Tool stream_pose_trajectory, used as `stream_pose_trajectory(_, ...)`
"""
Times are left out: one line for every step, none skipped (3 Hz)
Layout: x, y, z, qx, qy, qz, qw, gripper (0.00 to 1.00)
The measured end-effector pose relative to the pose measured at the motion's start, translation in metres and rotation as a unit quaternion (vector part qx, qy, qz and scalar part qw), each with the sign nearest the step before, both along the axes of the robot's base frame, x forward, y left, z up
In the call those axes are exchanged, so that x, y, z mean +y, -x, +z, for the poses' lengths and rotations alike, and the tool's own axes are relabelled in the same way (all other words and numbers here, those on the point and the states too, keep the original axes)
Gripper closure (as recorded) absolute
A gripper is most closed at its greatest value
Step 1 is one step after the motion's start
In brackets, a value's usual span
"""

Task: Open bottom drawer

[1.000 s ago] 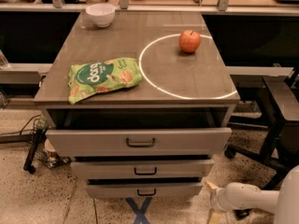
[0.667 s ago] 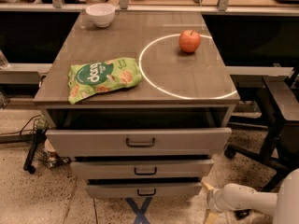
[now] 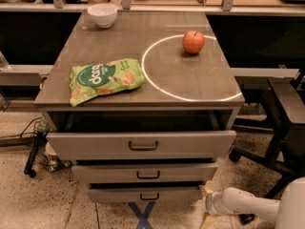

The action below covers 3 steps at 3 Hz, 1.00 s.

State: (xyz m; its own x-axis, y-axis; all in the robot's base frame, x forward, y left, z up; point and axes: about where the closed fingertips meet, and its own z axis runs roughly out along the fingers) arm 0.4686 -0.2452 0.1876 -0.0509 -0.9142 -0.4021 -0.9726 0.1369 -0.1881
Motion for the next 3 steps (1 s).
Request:
stream_pose_trajectory(0.014, -0.018, -0.007, -0.008, -0.013, 0.005, 0.9999, 0.0)
stream_pose_trajectory(0.019, -0.023, -0.013, -0.006, -0.015, 0.008, 0.9998, 0.0)
stream_pose_trajectory(0.016, -0.021, -0.024, 0.003, -0.015, 0.007, 0.9999, 0.16)
